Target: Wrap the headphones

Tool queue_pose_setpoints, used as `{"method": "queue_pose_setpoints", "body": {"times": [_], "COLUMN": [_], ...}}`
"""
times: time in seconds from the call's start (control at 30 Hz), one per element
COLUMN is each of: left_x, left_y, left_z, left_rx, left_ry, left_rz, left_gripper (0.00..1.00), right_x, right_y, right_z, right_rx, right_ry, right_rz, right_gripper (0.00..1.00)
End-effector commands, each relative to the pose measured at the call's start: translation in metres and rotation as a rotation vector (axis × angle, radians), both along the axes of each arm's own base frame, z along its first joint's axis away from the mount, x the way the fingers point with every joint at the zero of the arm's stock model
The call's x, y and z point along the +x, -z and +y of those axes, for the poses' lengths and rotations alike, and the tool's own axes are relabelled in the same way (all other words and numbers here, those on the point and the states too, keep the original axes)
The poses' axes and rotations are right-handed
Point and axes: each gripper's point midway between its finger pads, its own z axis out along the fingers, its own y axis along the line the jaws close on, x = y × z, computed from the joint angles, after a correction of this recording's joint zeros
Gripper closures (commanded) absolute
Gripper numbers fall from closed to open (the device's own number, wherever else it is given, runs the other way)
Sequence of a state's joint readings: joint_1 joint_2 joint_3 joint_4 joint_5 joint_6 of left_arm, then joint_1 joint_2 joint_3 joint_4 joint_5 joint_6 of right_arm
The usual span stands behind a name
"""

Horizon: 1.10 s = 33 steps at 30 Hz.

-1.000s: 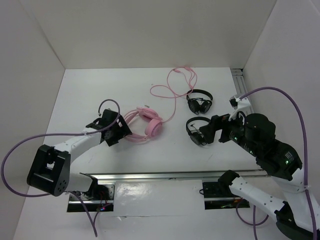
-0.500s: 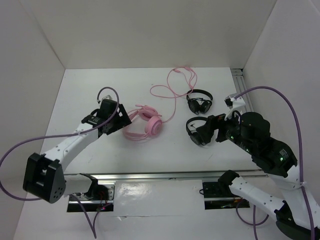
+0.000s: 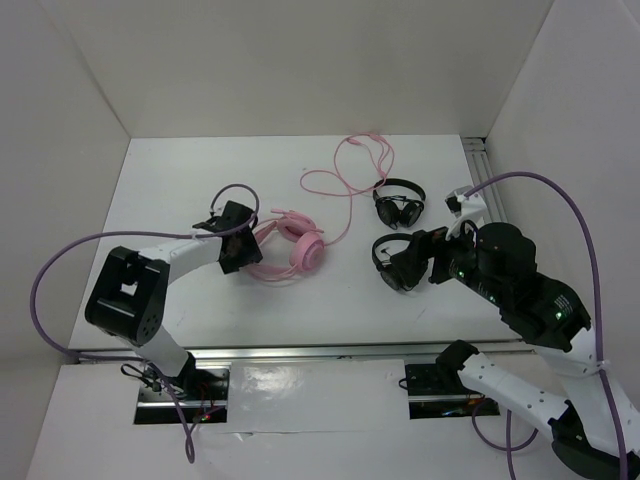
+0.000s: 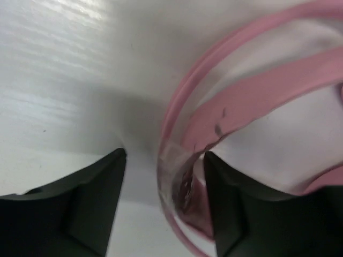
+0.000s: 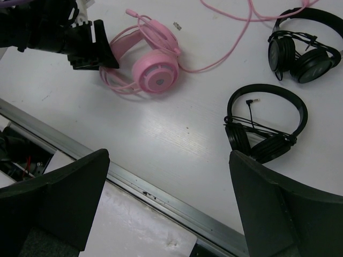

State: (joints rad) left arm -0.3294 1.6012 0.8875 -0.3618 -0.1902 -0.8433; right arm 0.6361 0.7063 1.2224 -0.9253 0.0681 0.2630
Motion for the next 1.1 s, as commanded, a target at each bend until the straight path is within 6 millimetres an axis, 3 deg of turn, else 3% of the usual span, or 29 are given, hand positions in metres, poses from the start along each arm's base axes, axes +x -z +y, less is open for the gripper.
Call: {"method": "queue_pose_setpoints", "body": {"times": [0.0, 0.07, 0.17, 0.23, 0.33, 0.4, 0.47, 0.5, 0.57, 0.63, 0.67, 0.73, 0.77, 0.83, 0.87, 0.9, 0.97, 1.0, 1.07], "left_x": [0.003, -0.001, 0.000, -0.005, -0.006, -0.022, -0.022, -0.036, -0.035, -0.051, -0.048, -0.064, -0.064, -0.076, -0.078, -0.078, -0.089, -0.095, -0.102], "left_y": [0.023, 0.034, 0.036, 0.033, 0.013, -0.003, -0.053, -0.067, -0.127, -0.168, -0.201, -0.229, -0.264, -0.289, -0.305, -0.341, -0.367, -0.397, -0.418], "left_z": [0.005, 0.006, 0.007, 0.007, 0.012, 0.024, 0.021, 0.028, 0.031, 0.041, 0.043, 0.054, 0.057, 0.075, 0.079, 0.083, 0.091, 0.086, 0.079], "left_rx": [0.026, 0.037, 0.026, 0.021, 0.034, 0.089, 0.090, 0.131, 0.108, 0.119, 0.111, 0.152, 0.143, 0.215, 0.231, 0.225, 0.240, 0.178, 0.130], "left_ry": [-0.015, -0.015, -0.020, -0.016, -0.025, -0.053, -0.065, -0.069, -0.073, -0.046, -0.046, -0.013, -0.016, -0.021, -0.022, -0.039, -0.023, 0.000, 0.057], "left_rz": [0.033, 0.066, 0.070, 0.086, 0.048, 0.060, -0.052, -0.045, -0.186, -0.248, -0.318, -0.324, -0.391, -0.384, -0.403, -0.482, -0.512, -0.594, -0.655], "left_gripper": [0.33, 0.39, 0.69, 1.00, 1.00, 1.00, 1.00, 1.00, 1.00, 1.00, 1.00, 1.00, 1.00, 1.00, 1.00, 1.00, 1.00, 1.00, 1.00], "right_x": [0.007, 0.006, 0.006, 0.006, 0.004, 0.002, -0.006, -0.009, -0.022, -0.028, -0.027, -0.023, -0.019, -0.016, -0.009, -0.003, 0.010, 0.016, 0.033], "right_y": [-0.008, -0.009, -0.008, -0.008, -0.010, -0.013, -0.020, -0.023, -0.041, -0.044, -0.055, -0.061, -0.062, -0.075, -0.071, -0.078, -0.074, -0.072, -0.063], "right_z": [0.007, 0.006, 0.009, 0.009, 0.012, 0.024, 0.030, 0.040, 0.052, 0.058, 0.063, 0.065, 0.069, 0.077, 0.082, 0.086, 0.095, 0.099, 0.112], "right_rx": [0.020, 0.026, 0.029, 0.029, 0.041, 0.066, 0.092, 0.120, 0.185, 0.221, 0.250, 0.297, 0.312, 0.345, 0.344, 0.362, 0.353, 0.358, 0.359], "right_ry": [-0.020, -0.020, -0.029, -0.029, -0.050, -0.112, -0.177, -0.237, -0.341, -0.393, -0.417, -0.400, -0.398, -0.430, -0.430, -0.432, -0.436, -0.436, -0.447], "right_rz": [-0.044, -0.051, -0.050, -0.050, -0.052, -0.067, -0.113, -0.140, -0.224, -0.267, -0.317, -0.326, -0.327, -0.389, -0.387, -0.429, -0.460, -0.470, -0.495], "right_gripper": [0.00, 0.00, 0.00, 0.00, 0.00, 0.00, 0.00, 0.00, 0.00, 0.00, 0.00, 0.00, 0.00, 0.00, 0.00, 0.00, 0.00, 0.00, 0.00]}}
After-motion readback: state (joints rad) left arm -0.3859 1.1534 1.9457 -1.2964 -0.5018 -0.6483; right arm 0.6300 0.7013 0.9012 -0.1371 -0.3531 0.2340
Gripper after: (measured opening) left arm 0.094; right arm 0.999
